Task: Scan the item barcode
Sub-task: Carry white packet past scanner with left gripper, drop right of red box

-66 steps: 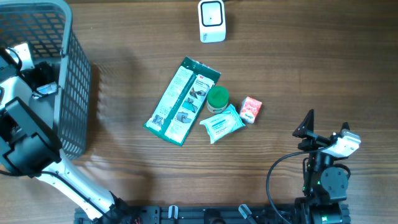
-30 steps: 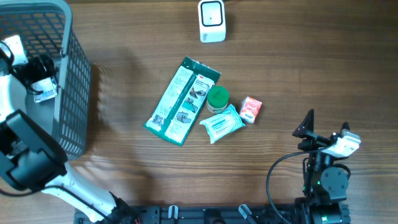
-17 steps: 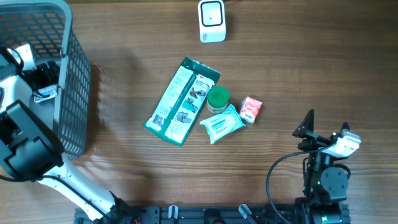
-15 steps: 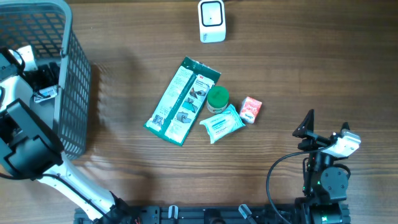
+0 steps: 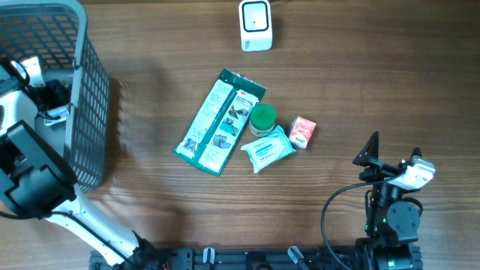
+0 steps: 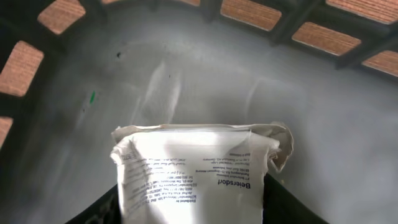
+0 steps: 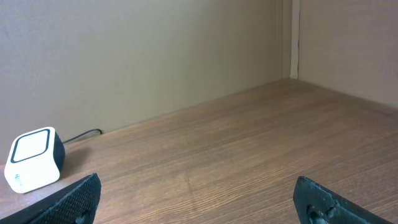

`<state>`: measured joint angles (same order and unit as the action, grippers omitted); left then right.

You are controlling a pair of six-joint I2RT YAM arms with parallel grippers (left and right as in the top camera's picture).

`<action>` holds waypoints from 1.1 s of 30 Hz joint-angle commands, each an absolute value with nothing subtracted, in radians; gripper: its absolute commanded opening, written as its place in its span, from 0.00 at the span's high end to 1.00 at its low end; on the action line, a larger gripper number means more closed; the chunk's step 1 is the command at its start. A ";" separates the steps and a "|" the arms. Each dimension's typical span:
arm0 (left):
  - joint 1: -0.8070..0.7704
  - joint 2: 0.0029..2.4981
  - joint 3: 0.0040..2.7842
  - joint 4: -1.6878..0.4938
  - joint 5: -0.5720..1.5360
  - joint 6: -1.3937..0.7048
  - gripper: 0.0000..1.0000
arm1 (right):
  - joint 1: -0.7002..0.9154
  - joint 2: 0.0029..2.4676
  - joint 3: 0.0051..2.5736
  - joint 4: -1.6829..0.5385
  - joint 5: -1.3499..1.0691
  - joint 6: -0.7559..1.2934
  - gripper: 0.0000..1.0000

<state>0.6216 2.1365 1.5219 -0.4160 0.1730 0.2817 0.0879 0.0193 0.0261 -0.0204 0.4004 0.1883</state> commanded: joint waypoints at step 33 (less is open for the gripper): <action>-0.546 1.710 1.507 -0.245 0.391 -0.125 0.52 | 0.086 0.014 0.028 -0.016 0.398 0.185 0.00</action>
<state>-0.4416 1.5929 1.5043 -0.3313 0.4534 -0.1184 0.0879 0.0196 0.0261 -0.0204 0.4007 0.1883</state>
